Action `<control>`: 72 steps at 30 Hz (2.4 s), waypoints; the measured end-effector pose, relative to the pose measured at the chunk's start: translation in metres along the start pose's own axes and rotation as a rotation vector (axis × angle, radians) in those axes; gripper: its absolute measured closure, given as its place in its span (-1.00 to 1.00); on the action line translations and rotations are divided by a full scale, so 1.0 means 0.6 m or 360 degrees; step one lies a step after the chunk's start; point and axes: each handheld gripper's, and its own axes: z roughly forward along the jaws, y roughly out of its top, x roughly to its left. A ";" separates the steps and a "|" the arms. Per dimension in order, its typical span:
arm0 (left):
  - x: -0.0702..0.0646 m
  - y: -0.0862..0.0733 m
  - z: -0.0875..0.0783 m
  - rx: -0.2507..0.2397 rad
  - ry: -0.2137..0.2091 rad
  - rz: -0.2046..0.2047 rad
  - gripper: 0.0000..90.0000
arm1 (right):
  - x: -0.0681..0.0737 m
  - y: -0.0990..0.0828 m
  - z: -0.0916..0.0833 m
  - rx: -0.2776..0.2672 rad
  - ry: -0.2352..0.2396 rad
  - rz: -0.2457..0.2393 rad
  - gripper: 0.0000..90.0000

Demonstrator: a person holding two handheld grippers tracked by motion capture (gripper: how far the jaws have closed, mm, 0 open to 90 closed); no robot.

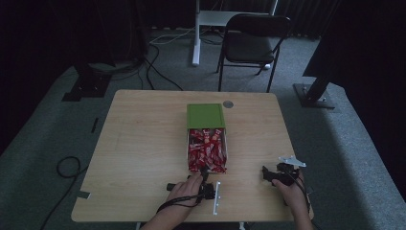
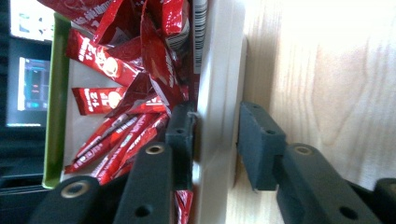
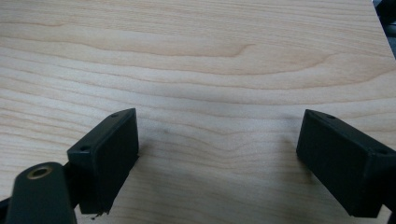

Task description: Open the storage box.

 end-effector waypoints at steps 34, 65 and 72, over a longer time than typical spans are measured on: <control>0.048 -0.095 -0.065 -0.0304 -0.0387 -0.0709 0.34 | 0.000 0.000 0.000 0.0000 0.0000 0.0000 -0.73; 0.073 -0.257 -0.051 -0.0190 -0.0317 -0.1367 0.26 | 0.000 0.000 0.000 -0.0001 -0.0002 -0.0007 -0.73; 0.072 -0.296 -0.048 -0.0167 -0.0339 -0.1514 0.01 | 0.000 0.000 0.000 -0.0001 -0.0001 -0.0007 -0.73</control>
